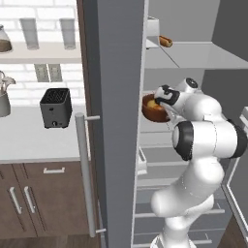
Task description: Pick the chicken drumstick and potato from their plates and place them in the bowl. Then put the bowl in the fridge.
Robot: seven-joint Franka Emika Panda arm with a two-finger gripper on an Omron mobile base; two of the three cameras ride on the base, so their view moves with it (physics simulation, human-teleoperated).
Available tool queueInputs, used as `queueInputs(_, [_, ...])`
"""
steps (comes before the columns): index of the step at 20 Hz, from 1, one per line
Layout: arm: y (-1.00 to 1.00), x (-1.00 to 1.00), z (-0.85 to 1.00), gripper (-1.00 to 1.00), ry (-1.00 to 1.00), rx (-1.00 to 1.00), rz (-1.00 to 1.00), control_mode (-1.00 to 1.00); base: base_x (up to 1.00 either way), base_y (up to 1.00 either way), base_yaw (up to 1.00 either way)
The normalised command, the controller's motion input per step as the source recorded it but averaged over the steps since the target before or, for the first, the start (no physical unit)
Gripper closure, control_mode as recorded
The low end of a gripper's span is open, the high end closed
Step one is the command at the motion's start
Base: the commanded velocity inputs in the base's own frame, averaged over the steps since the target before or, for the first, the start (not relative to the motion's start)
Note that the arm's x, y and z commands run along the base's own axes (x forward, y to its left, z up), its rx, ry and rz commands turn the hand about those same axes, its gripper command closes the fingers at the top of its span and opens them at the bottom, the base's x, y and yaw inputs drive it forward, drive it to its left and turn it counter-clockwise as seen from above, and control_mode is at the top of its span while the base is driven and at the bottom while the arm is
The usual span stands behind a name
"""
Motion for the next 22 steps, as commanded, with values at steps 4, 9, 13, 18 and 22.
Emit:
queueInputs(4, [0.01, -0.34, 0.0, -1.0, -0.26, 0.0, 0.0, -1.0, 0.0, 0.0, 0.0])
queueInputs(9, [0.22, -0.57, 0.04, -1.0, -0.36, 0.0, 0.0, -1.0, 0.0, 0.0, 0.0])
queueInputs(13, [0.03, -0.86, 0.56, -1.0, -0.06, 0.0, 0.0, -1.0, 0.0, 0.0, 0.0])
queueInputs(18, [0.0, -0.98, 0.82, -1.0, 0.0, -0.06, 0.0, -1.0, 0.0, 0.0, 0.0])
queueInputs(22, [0.12, -1.0, 0.94, -1.0, 0.01, -0.11, 0.0, -1.0, 0.0, 0.0, 0.0])
